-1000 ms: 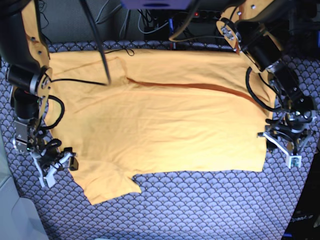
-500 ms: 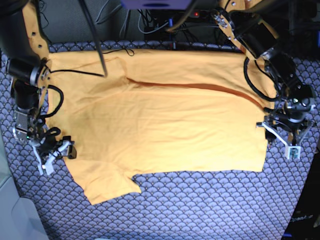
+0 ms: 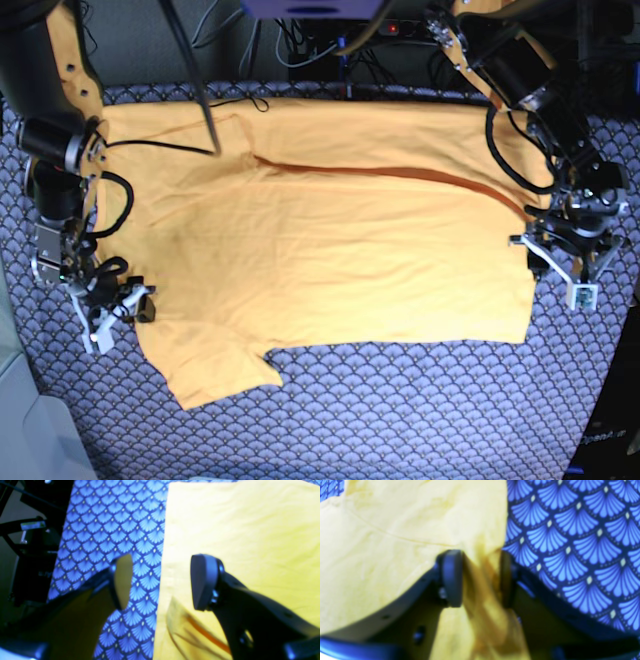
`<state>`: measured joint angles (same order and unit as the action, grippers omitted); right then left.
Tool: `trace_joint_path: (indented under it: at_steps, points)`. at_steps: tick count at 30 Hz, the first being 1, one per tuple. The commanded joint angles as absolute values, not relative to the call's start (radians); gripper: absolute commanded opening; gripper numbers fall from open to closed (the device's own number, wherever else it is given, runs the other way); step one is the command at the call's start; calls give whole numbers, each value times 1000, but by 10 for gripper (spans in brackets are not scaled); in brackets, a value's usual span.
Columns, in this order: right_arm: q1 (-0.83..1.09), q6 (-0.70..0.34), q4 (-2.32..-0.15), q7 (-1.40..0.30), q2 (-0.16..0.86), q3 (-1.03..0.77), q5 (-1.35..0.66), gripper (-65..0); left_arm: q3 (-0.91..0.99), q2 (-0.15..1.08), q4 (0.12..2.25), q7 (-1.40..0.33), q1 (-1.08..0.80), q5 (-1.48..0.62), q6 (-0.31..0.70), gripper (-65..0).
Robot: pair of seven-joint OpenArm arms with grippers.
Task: Fold the T-shirt properly
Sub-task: 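Move both grippers to the hem corners and grasp them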
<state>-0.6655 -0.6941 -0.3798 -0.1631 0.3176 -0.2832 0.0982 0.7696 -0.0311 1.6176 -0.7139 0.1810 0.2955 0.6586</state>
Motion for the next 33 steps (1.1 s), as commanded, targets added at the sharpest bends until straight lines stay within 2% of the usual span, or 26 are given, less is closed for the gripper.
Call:
trace_joint_path:
  at_steps: [1, 3, 6, 9, 14, 19, 24, 33]
  points:
    - [-702, -698, -397, -136, 332, -286, 85, -501, 768, -22, 1639, -688, 202, 286, 656, -292]
    - [-702, -698, -398, -136, 332, -286, 85, -577, 768, -22, 1632, -688, 203, 286, 654, -291]
    - [-702, -698, -400, -134, 334, -286, 84, -649, 768, -21, 1626, -687, 209, 286, 651, -290]
    - [-711, -698, -401, -134, 335, -286, 84, -650, 768, -18, 1596, -685, 234, 285, 648, -288]
    - [-713, -698, -401, -134, 337, -286, 85, -650, 771, 24, 1397, -680, 346, 285, 648, -288]
    - [-708, -698, -400, -134, 335, -285, 87, -650, 768, 41, 1207, -522, 427, 292, 644, -288]
    - [-708, -698, -400, -137, 335, -285, 88, -650, 766, 77, 1018, -417, 498, 292, 509, -288]
    - [-708, -698, -400, -142, 351, -283, 88, -650, 759, 200, 610, -234, 638, 292, 409, -288]
